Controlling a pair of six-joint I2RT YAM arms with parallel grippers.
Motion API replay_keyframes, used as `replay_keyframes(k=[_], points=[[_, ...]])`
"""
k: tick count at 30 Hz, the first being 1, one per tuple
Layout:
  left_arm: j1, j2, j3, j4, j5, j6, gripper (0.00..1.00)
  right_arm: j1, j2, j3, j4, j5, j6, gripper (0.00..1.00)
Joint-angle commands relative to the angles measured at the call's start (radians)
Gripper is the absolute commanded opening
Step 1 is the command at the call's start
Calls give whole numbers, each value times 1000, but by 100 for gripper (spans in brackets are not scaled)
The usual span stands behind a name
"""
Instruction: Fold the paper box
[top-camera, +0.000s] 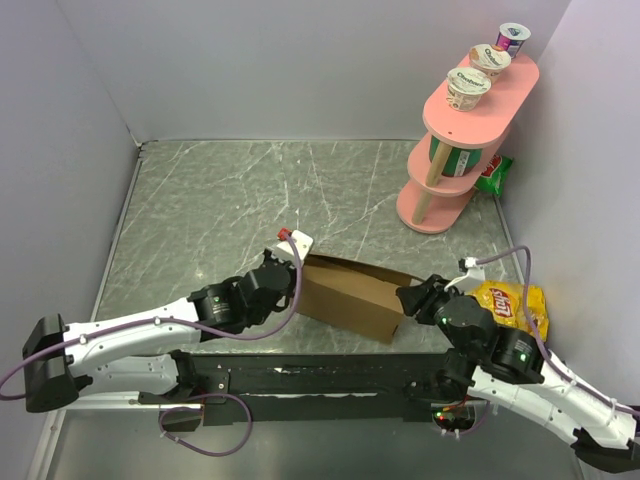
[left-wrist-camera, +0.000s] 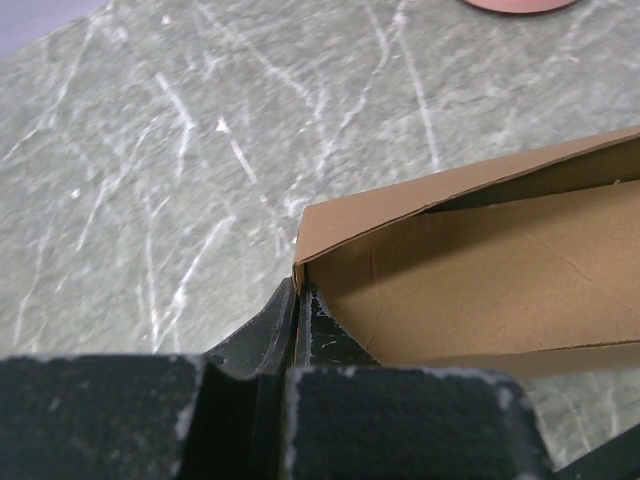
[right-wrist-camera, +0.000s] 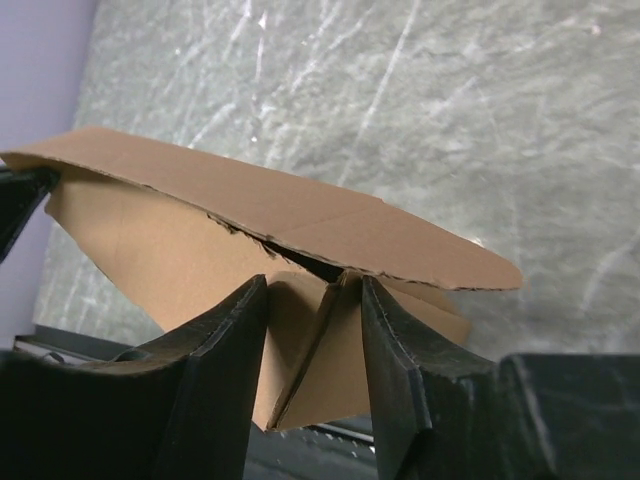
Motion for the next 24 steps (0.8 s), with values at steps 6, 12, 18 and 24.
replay_keyframes(k=[6, 12, 18, 24], points=[[-5, -82, -63, -186, -55, -103, 1, 9, 173, -83, 277, -90, -84, 35], [1, -84, -83, -155, -23, -96, 1, 9, 218, -94, 348, -81, -109, 47], [1, -52, -54, -192, -65, -84, 1, 9, 200, -39, 329, -40, -144, 77], [2, -59, -55, -189, -49, -77, 1, 7, 109, -28, 288, -34, -123, 76]])
